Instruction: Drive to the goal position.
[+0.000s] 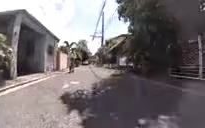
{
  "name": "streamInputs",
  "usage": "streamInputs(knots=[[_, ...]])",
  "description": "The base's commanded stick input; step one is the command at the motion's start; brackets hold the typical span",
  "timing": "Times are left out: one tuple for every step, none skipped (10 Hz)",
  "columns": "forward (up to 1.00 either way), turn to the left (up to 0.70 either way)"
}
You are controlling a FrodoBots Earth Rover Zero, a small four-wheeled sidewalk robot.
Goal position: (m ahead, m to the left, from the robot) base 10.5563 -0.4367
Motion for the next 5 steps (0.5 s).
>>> streamInputs(knots=[[0.85, 0.00], [0.85, 0.00], [0.85, 0.00], [0.85, 0.00], [0.85, 0.00]])
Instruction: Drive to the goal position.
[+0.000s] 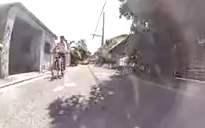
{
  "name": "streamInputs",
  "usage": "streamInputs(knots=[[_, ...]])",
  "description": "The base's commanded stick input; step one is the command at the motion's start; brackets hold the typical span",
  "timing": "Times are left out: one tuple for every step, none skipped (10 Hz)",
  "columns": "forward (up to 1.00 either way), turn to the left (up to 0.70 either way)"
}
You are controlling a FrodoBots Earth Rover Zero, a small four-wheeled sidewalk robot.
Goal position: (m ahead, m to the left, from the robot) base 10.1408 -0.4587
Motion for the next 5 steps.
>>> streamInputs(knots=[[0.85, 0.00], [0.85, 0.00], [0.85, 0.00], [0.85, 0.00], [0.85, 0.00]])
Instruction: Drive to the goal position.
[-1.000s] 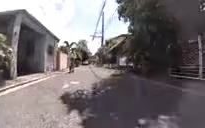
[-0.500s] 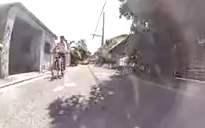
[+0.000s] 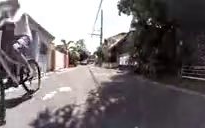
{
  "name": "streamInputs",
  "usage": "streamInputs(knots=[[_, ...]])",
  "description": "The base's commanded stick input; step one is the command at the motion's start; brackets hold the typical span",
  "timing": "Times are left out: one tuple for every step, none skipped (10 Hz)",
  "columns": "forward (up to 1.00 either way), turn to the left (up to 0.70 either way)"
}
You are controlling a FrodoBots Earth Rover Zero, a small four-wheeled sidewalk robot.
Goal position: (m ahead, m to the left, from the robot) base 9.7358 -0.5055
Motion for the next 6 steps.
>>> streamInputs(knots=[[0.85, 0.00], [0.85, 0.00], [0.85, 0.00], [0.85, 0.00], [0.85, 0.00], [0.85, 0.00]])
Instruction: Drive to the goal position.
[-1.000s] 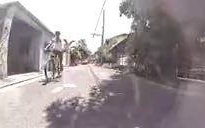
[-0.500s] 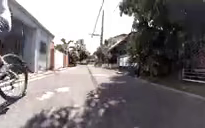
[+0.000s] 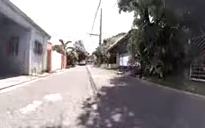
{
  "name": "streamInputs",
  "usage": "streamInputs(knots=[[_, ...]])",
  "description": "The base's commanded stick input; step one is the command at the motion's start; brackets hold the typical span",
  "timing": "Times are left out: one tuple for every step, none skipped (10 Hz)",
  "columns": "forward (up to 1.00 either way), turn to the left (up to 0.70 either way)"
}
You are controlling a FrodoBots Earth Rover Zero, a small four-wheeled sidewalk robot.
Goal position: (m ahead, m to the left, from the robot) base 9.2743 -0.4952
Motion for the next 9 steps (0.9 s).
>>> streamInputs(knots=[[0.85, 0.00], [0.85, 0.00], [0.85, 0.00], [0.85, 0.00], [0.85, 0.00], [0.85, 0.00], [0.85, 0.00], [0.85, 0.00], [0.85, 0.00]])
